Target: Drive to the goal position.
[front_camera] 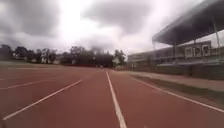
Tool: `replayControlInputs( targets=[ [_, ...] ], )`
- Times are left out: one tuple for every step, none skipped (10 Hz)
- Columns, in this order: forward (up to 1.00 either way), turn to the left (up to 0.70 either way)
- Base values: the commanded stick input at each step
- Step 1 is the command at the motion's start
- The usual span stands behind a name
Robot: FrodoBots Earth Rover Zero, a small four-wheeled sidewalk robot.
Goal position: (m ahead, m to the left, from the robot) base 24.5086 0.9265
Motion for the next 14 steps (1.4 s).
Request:
replayControlInputs(
  targets=[
    [0.7,0.0],
    [0.7,0.0],
    [0.7,0.0],
    [0.7,0.0],
    [0.7,0.0],
    [0.7,0.0],
    [0.7,0.0],
    [0.7,0.0],
    [0.7,0.0],
    [0.7,0.0],
    [0.7,0.0],
    [0.7,0.0],
    [0.7,0.0],
    [0.7,0.0]
  ],
)
